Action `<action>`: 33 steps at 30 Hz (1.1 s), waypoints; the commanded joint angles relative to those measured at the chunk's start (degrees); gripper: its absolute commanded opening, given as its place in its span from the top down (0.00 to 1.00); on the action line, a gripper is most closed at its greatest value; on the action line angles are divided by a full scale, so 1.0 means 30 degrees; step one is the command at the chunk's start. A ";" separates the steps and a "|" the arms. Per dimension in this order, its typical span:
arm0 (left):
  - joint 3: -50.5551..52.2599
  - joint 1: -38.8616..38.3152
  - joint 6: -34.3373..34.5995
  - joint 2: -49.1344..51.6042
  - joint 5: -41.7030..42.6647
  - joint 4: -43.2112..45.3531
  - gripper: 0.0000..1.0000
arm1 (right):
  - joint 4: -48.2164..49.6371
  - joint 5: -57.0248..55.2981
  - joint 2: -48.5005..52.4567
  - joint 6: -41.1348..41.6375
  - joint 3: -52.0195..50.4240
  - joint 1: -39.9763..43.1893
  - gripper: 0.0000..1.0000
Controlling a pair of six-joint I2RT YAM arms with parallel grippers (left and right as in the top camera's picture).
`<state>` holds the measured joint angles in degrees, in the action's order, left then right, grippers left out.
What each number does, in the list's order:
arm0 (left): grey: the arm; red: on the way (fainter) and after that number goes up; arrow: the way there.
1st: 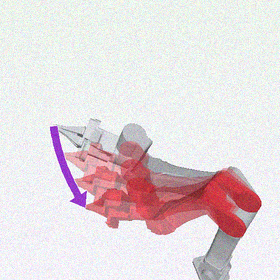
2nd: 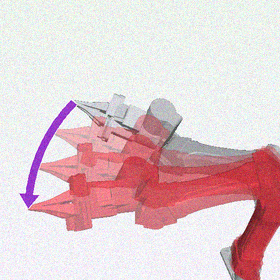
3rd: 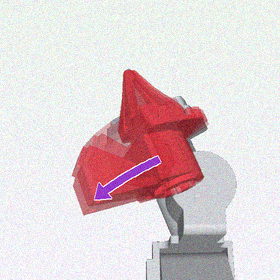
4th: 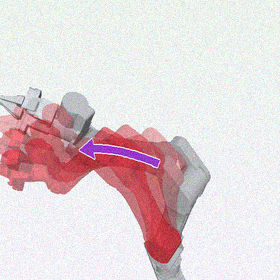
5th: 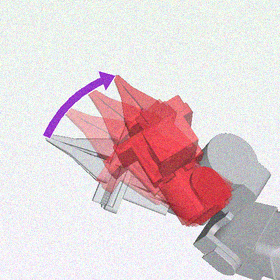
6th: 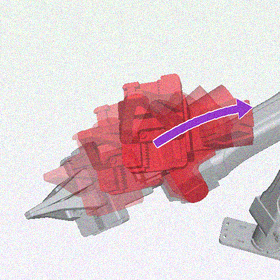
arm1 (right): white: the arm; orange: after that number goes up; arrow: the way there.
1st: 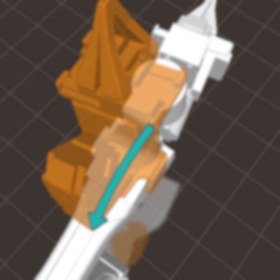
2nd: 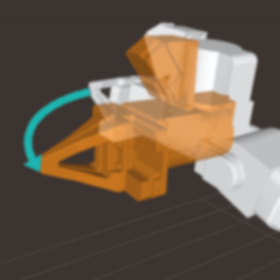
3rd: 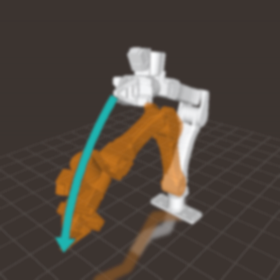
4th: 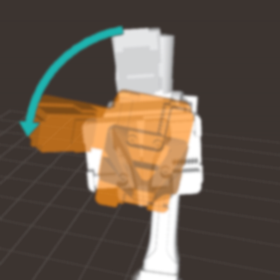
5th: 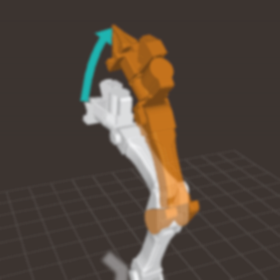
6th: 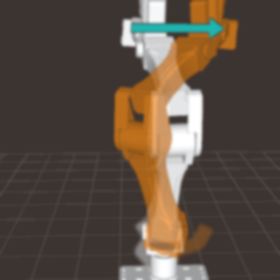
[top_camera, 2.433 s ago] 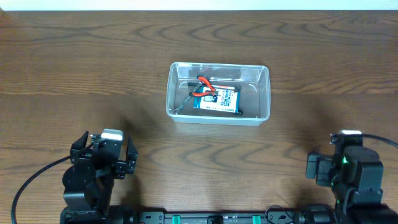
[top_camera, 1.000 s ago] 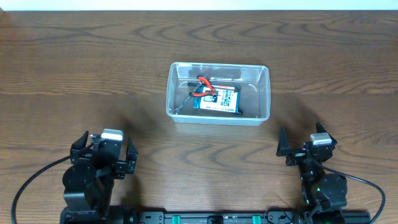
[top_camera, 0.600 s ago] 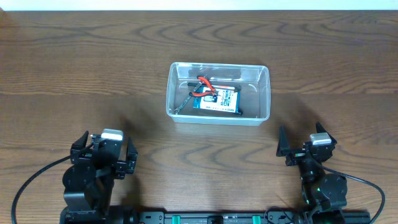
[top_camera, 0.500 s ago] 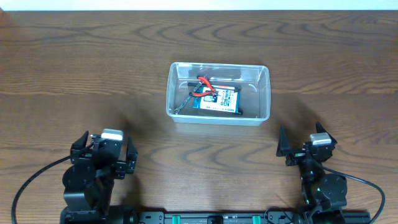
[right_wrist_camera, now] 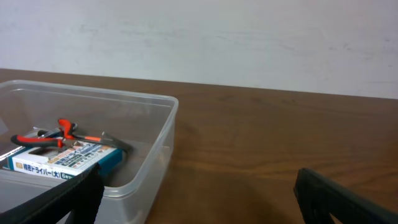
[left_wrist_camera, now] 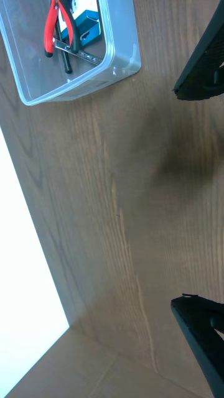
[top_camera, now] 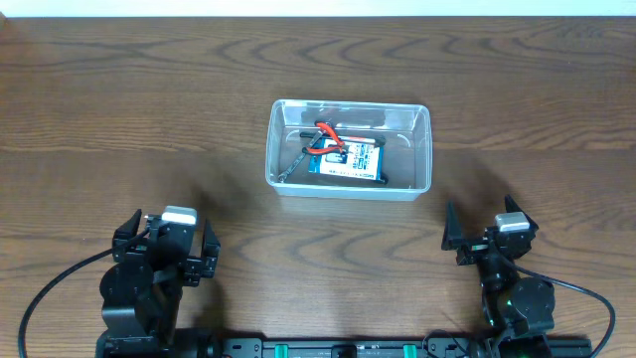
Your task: Pack container
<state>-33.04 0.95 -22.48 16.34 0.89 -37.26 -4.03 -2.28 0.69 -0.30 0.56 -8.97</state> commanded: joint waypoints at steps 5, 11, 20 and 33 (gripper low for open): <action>0.0029 -0.0204 0.1785 -0.1093 0.0590 -0.0838 0.02 | -0.0022 0.0131 -0.0124 -0.0204 -0.0080 -0.0146 0.01; 0.0656 -0.1144 0.5807 -0.4080 0.2878 -0.1501 0.02 | -0.0022 0.0131 -0.0124 -0.0204 -0.0080 -0.0146 0.01; 0.6295 -0.1311 0.6936 -0.5406 0.2863 0.6790 0.02 | -0.0022 0.0131 -0.0124 -0.0204 -0.0080 -0.0146 0.01; 1.0958 -0.1311 0.6921 -0.5406 0.0940 1.3741 0.02 | -0.0022 0.0131 -0.0124 -0.0204 -0.0080 -0.0146 0.01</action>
<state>-1.61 -2.81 -2.72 0.58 5.32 3.73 -4.01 -2.22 0.69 -0.32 0.56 -8.97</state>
